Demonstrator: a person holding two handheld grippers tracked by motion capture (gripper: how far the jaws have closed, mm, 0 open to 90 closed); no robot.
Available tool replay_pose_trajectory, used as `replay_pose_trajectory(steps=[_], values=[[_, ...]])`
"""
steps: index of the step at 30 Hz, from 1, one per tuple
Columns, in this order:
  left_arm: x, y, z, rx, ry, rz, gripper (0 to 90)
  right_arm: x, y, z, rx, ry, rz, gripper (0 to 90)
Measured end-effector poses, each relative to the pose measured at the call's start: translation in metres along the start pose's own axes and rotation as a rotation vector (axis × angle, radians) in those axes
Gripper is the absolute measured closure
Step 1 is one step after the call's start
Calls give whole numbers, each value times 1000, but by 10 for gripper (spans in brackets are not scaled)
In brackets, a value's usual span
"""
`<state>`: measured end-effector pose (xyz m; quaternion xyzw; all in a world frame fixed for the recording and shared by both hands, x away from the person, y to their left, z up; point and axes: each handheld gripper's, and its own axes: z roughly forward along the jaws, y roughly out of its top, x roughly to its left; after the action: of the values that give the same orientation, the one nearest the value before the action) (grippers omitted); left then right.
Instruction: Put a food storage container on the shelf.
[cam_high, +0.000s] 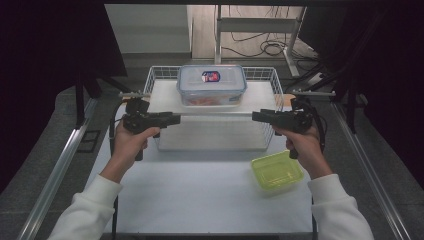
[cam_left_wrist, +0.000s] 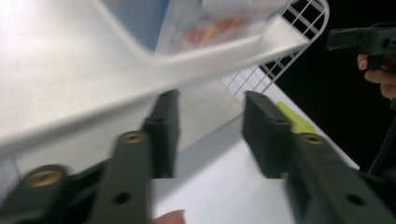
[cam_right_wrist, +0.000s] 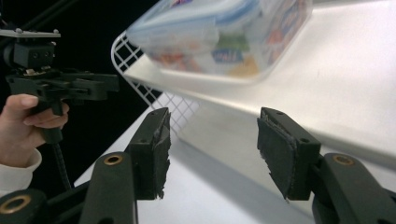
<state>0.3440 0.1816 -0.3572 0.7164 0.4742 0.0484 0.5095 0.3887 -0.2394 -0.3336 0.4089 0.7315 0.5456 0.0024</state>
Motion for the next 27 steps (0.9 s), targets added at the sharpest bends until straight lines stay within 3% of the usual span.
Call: replay_pose_trajectory(steps=[1, 2, 5, 6, 9, 10, 15, 17, 20, 27], values=[[0, -5, -2, 1, -5, -15, 422, 1, -6, -1, 17, -4, -4, 436], [1, -10, -3, 5, -9, -26, 422, 1, -6, -1, 17, -4, -4, 436], [1, -31, -8, 15, -5, -3, 382, 2, -21, -2, 40, -21, -27, 426], [1, -31, -8, 15, -5, -3, 373, 2, -21, -2, 40, -21, -27, 426], [2, -54, -10, 20, -23, 6, 331, 4, -40, -3, 63, -38, -57, 414], [2, -54, -10, 20, -23, 6, 323, 4, -40, -3, 63, -38, -57, 414], [5, -83, -5, 31, -32, 33, 302, 1, -68, -5, 84, -48, -59, 413], [5, -89, -4, 35, -27, 35, 301, -2, -84, -5, 108, -55, -65, 407], [6, -97, -2, 50, -33, 42, 298, -5, -95, -5, 118, -48, -58, 407], [9, -119, 4, 119, -36, 37, 292, -7, -118, -5, 179, -75, -89, 411]])
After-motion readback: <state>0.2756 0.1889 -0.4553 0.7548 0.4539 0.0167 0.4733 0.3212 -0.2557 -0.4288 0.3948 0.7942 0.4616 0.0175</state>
